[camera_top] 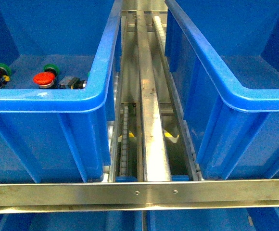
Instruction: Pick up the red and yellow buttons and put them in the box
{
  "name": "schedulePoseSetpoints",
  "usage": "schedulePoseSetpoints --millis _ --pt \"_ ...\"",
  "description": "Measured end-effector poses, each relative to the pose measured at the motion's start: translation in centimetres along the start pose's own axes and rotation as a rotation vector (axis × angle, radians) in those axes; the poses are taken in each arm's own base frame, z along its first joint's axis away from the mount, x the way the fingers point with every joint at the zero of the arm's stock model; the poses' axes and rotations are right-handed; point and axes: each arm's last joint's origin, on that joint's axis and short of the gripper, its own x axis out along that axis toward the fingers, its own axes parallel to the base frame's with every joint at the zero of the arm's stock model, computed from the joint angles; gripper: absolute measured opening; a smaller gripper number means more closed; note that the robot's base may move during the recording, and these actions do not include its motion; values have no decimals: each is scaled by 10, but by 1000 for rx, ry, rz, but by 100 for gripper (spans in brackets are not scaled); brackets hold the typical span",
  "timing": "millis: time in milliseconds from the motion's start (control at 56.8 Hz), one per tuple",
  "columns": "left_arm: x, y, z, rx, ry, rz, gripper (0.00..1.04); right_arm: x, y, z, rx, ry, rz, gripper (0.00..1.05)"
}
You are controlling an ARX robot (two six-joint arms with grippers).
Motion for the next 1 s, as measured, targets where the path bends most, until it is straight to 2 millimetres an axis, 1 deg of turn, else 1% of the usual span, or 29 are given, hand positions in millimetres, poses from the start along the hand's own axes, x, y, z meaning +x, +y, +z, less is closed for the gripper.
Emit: schedulePoseSetpoints --millis 915,951,1004 --pt "0 0 0 0 0 0 97 0 0 0 0 0 0 99" --pt "0 0 -1 -6 22 16 97 0 0 0 0 0 0 99" --pt "1 0 -2 -31 107 67 97 0 0 0 0 0 0 99"
